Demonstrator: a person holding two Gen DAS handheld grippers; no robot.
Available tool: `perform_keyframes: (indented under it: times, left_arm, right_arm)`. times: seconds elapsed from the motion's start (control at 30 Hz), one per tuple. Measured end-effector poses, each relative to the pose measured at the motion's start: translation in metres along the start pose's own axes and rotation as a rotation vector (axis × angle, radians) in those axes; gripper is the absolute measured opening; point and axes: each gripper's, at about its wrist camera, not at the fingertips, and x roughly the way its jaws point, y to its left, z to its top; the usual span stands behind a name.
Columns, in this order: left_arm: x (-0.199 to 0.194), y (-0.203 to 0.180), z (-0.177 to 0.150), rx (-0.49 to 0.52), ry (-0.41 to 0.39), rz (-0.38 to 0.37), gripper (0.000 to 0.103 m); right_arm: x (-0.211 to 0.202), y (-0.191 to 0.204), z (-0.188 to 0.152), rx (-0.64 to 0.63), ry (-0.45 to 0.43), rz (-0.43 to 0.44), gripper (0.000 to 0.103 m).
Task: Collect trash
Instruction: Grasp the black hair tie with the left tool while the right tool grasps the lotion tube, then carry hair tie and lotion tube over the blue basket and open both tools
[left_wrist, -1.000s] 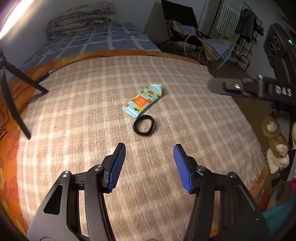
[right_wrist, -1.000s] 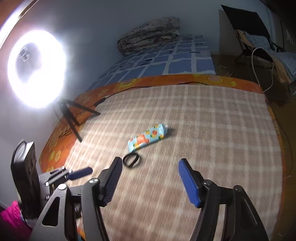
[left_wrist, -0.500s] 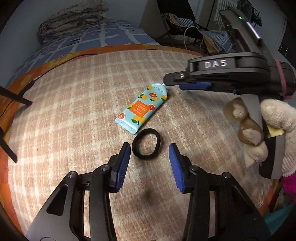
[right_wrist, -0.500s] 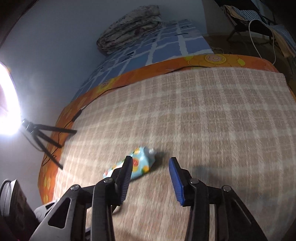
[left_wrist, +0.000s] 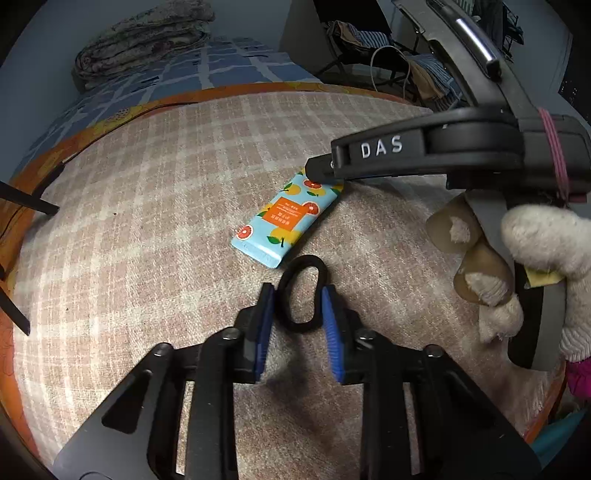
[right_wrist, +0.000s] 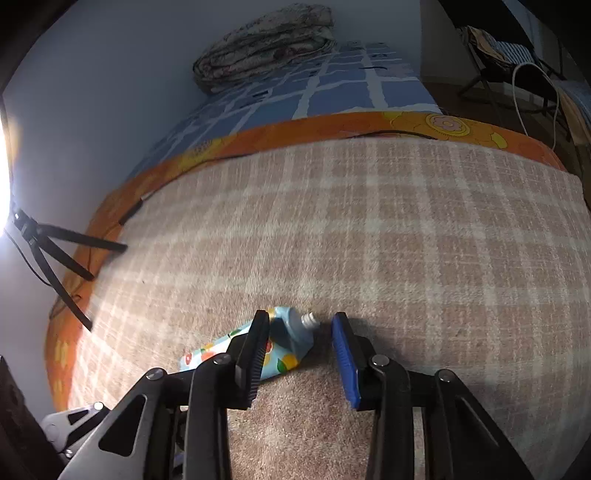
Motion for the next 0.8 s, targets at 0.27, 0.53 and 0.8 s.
perform_keyframes:
  times: [0.27, 0.53, 0.8]
  left_arm:
    - [-0.008, 0.010, -0.004, -0.015, -0.018, 0.013, 0.008]
    - [-0.027, 0.018, -0.013, -0.043, -0.024, 0.010, 0.008]
    - [-0.058, 0.021, -0.024, -0.046, -0.036, 0.024, 0.008]
  right_arm:
    - [-0.002, -0.002, 0.001, 0.008, -0.006, 0.033, 0.019]
    - [-0.024, 0.000, -0.003, -0.006, -0.055, 0.019, 0.018]
    - [-0.065, 0.001, -0.008, -0.024, -0.104, 0.009, 0.018]
